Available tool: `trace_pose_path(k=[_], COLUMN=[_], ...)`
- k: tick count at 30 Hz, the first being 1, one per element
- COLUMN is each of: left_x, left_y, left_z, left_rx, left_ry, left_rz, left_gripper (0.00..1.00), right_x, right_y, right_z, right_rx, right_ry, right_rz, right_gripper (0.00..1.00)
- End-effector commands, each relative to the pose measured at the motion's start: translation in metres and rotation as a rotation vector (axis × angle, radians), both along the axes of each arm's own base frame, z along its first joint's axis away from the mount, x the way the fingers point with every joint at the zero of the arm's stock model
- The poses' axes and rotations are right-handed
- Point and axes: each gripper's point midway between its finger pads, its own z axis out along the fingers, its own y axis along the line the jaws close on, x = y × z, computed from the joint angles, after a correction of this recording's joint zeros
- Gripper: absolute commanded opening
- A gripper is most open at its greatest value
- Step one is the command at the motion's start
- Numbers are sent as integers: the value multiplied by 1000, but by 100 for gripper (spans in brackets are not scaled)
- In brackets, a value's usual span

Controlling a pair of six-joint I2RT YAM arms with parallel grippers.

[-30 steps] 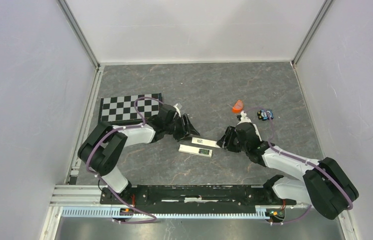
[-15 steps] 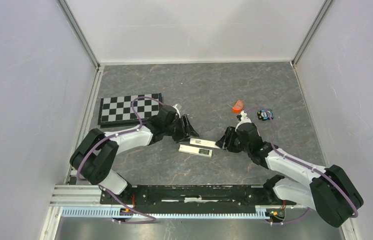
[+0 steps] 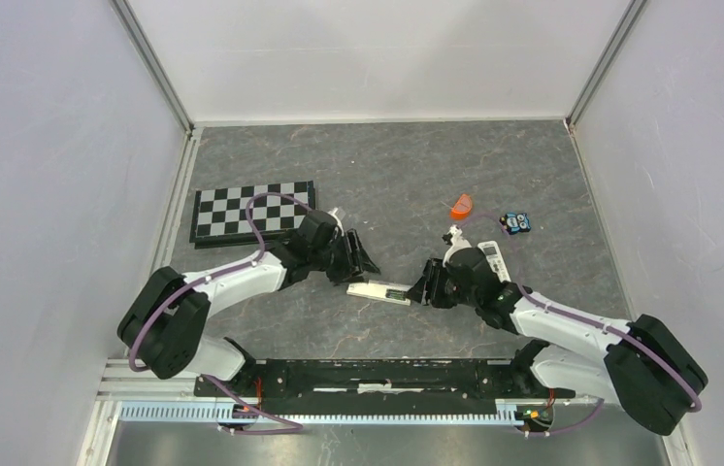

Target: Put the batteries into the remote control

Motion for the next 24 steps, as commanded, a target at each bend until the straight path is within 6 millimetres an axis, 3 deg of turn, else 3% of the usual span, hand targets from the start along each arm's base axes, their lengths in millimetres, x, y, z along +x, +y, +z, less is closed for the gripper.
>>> trace_pose_path(k=[1,7,15,19,24], left_x=[-6,-5,3,14,29], left_y=[10,13,10,7,3], left_z=[-5,-7,10,15,-3], left_rx=[38,44,19,43,104], left_ry=[-13,-25,-81,-122,-114], left_rz=[12,21,26,18,9], left_gripper=[60,60,62,65,68], right_x=[2,2,21,26,28], right_y=[7,4,-11,-39,-49], right_z=[-2,-11,9,-4,-17], right_rx=[10,-20,-96,-258,-290], right_ry=[-12,-6,-102,-102,-80], right_rz=[-17,-31,-98,-140,-154], right_gripper=[48,48,55,60,63])
